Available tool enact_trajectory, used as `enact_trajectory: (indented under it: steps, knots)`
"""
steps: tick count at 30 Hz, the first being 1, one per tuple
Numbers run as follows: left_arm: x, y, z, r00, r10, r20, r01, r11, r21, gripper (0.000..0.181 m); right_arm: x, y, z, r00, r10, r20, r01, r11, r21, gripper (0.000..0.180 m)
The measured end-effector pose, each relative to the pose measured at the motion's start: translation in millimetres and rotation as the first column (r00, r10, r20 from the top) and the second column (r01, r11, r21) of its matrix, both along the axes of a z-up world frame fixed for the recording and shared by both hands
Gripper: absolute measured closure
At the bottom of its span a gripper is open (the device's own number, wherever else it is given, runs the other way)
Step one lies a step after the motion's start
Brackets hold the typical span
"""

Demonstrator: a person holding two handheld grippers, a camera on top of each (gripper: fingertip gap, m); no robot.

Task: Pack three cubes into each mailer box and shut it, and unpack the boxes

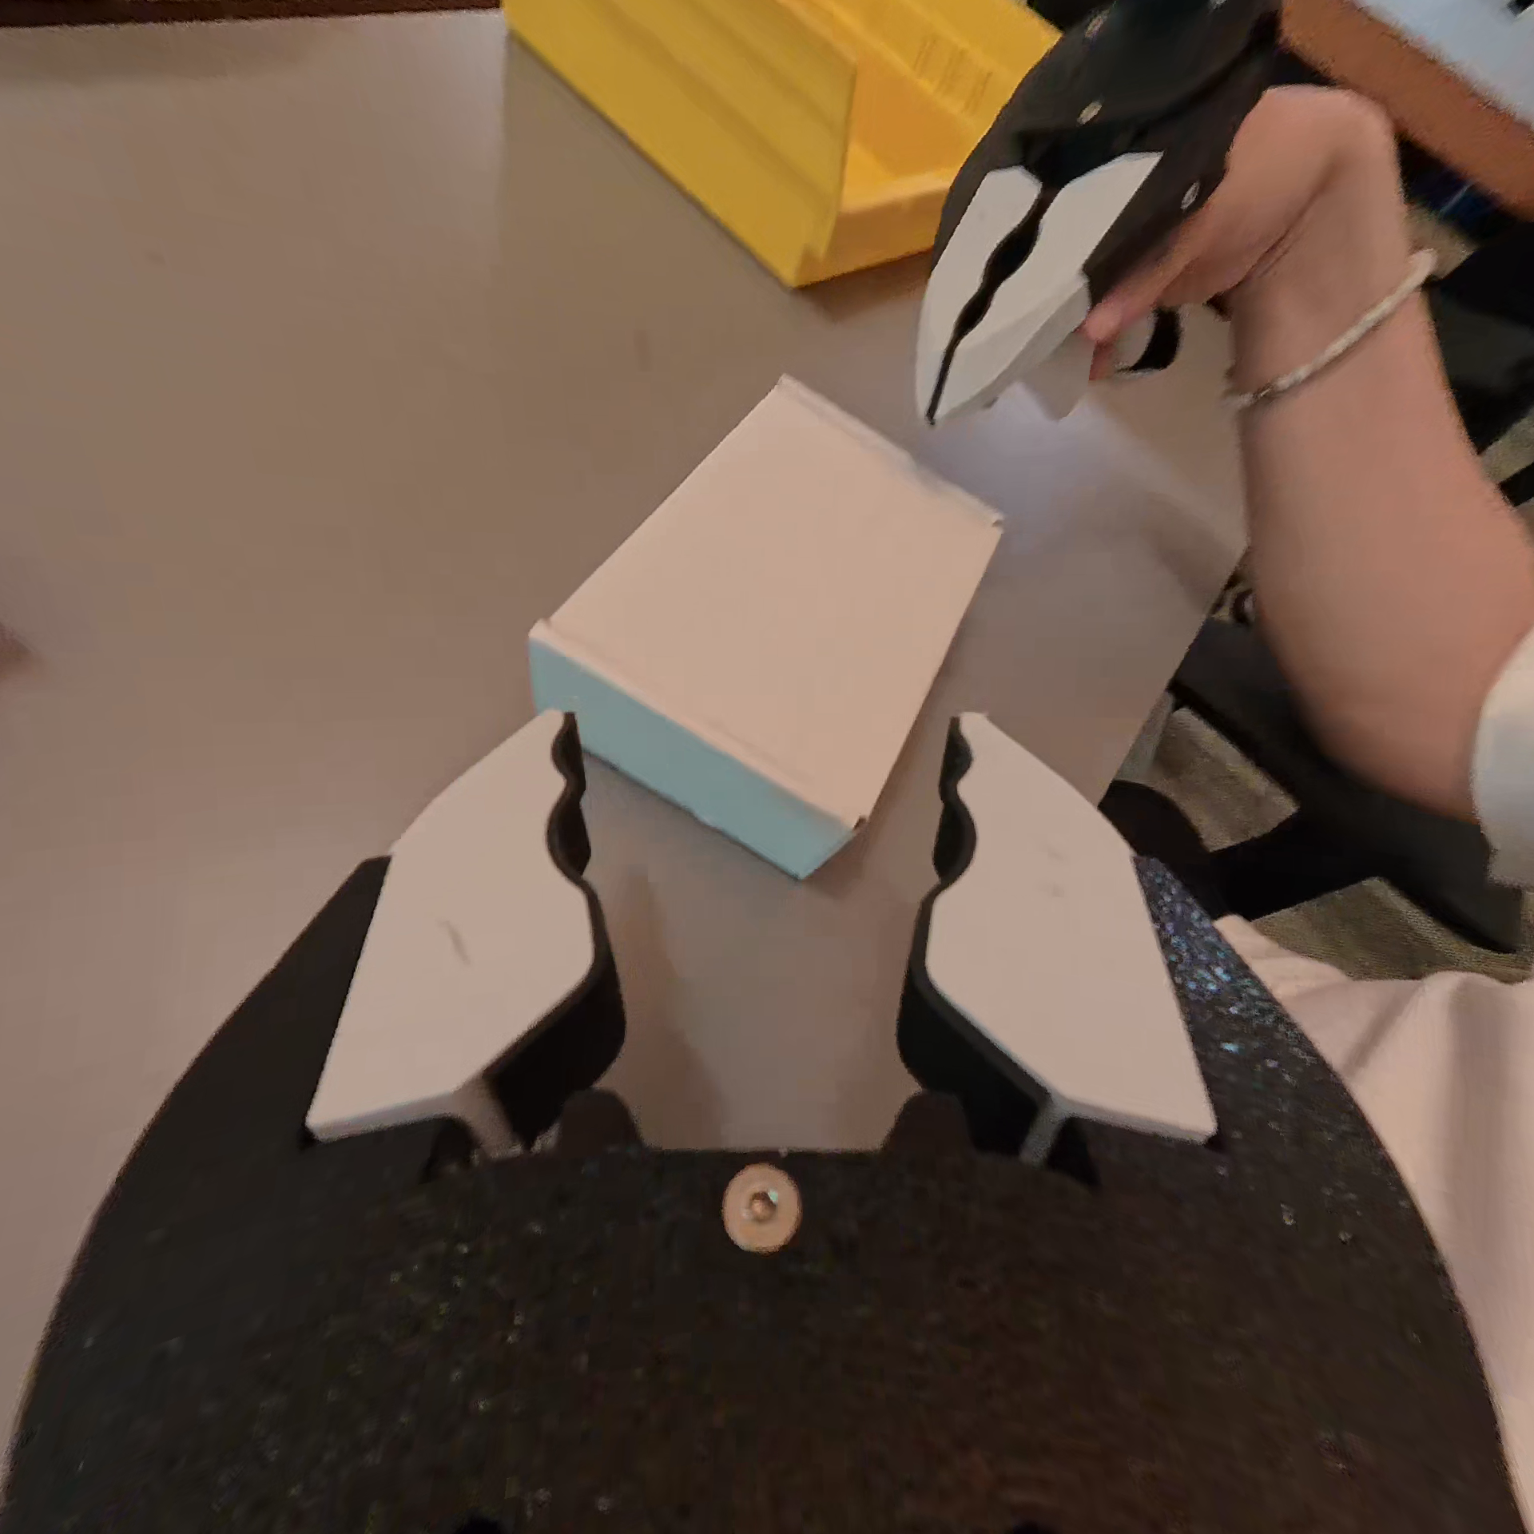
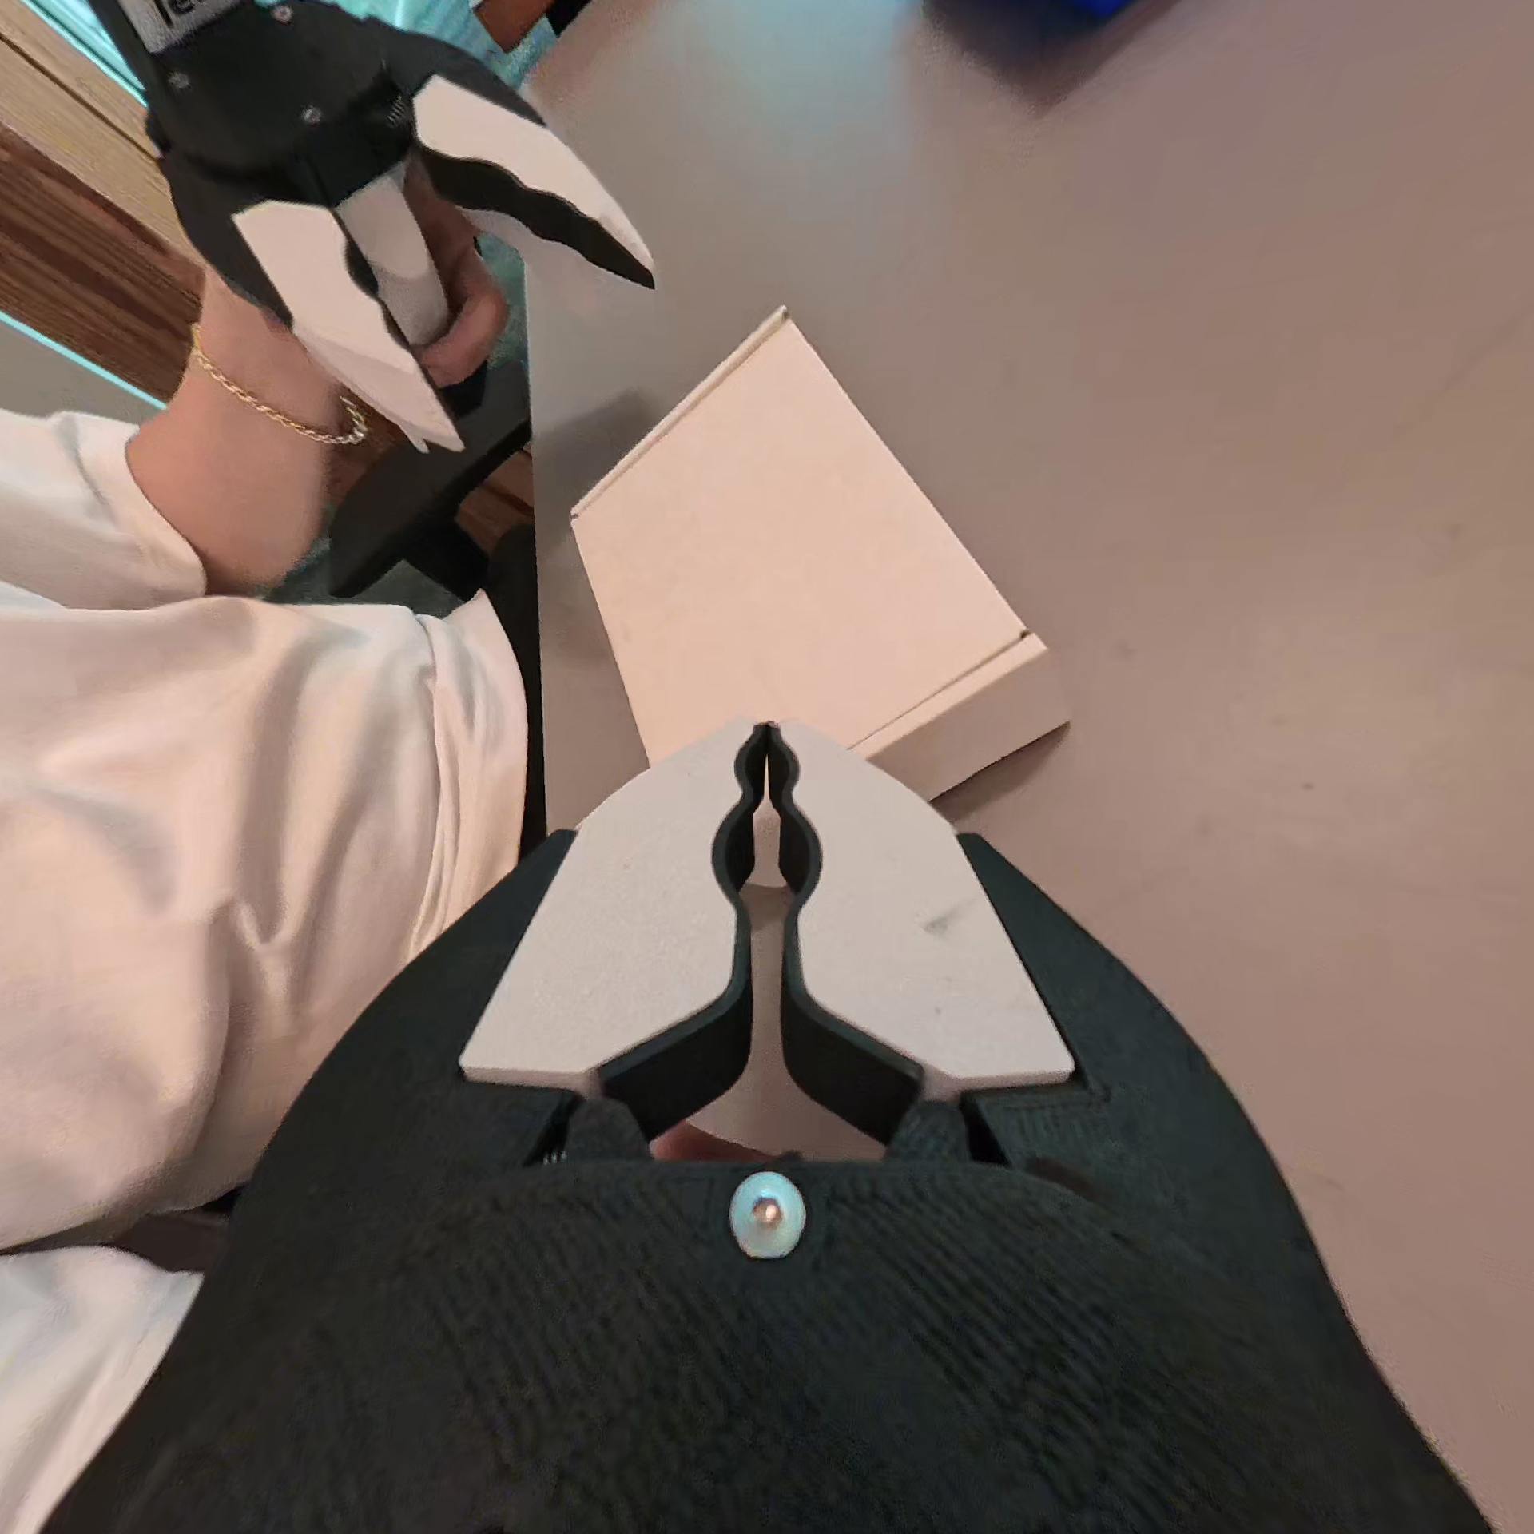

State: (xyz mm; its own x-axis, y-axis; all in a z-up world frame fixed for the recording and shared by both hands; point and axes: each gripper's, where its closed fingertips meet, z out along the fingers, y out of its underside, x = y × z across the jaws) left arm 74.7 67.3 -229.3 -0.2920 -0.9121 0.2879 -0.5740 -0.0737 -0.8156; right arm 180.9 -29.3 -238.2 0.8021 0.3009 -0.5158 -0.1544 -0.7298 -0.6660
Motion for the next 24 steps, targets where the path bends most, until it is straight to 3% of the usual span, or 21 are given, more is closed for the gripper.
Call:
enact_trajectory:
  steps: [3,6,10,13,16,19,22,24]
  knots:
    - [-9,10,-11,0.999,0.03,-0.036,-0.028,0.997,0.068,0.099,-1,1,9,0.998,-0.023,-0.061,0.025,0.999,0.03,0.18]
    - [-12,16,-12,0.999,-0.035,0.032,0.027,0.975,0.22,0.094,-5,4,10,0.993,-0.065,-0.096,0.069,0.997,0.04,0.18]
    - [-13,18,-12,0.968,-0.209,0.14,0.104,0.839,0.534,0.087,-6,8,0,0.988,-0.113,-0.101,0.115,0.993,0.009,0.18]
    - [-14,14,-11,0.928,-0.311,0.204,0.13,0.785,0.606,0.091,-1,7,-15,0.985,-0.153,-0.083,0.149,0.987,-0.058,0.18]
    - [-16,15,-15,0.939,-0.27,0.213,0.147,0.875,0.461,0.09,1,4,-15,0.978,-0.167,-0.125,0.161,0.985,-0.056,0.18]
    - [-15,17,-11,0.969,-0.149,0.198,0.12,0.981,0.152,0.086,3,1,-15,0.974,-0.181,-0.135,0.177,0.983,-0.046,0.18]
    - [-11,17,-5,0.983,-0.083,0.163,0.095,0.993,-0.068,0.086,6,-2,-15,0.971,-0.193,-0.138,0.19,0.981,-0.038,0.18]
    - [-9,18,-6,0.985,-0.085,0.147,0.096,0.993,-0.072,0.081,7,-3,-15,0.97,-0.199,-0.138,0.197,0.98,-0.032,0.18]
